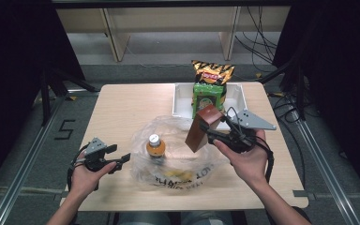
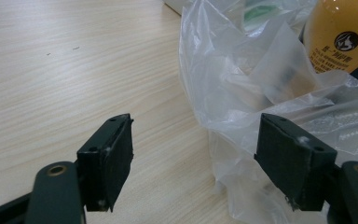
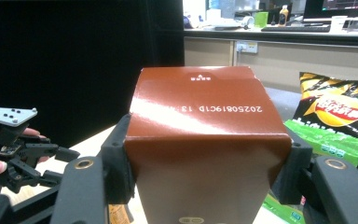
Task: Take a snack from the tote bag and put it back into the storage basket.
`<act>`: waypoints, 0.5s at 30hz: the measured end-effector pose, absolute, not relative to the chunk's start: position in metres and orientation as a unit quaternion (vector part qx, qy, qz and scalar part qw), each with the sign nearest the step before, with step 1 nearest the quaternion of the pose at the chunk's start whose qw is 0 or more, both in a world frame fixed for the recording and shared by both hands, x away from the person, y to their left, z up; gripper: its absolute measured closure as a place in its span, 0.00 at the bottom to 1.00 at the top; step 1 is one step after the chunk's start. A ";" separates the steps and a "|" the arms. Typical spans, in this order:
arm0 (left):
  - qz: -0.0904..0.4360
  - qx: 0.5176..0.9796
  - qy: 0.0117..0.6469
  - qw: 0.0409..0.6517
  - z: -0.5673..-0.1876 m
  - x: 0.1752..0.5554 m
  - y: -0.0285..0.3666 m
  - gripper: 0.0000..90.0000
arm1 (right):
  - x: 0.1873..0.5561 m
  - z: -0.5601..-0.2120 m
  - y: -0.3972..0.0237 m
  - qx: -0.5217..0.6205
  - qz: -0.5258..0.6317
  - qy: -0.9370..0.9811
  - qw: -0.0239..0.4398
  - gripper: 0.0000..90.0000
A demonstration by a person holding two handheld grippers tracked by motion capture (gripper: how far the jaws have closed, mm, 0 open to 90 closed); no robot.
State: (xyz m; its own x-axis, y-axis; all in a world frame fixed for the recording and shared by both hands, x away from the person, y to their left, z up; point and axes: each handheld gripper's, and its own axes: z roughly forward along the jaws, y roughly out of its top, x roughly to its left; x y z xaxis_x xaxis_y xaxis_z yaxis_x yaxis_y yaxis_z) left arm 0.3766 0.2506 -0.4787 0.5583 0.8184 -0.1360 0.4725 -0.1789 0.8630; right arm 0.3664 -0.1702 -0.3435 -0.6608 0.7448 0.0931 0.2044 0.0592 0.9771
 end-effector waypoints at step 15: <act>0.182 0.742 0.438 0.474 -0.479 0.376 0.250 0.30 | 0.368 -0.331 -0.178 0.350 0.600 0.678 0.241 0.44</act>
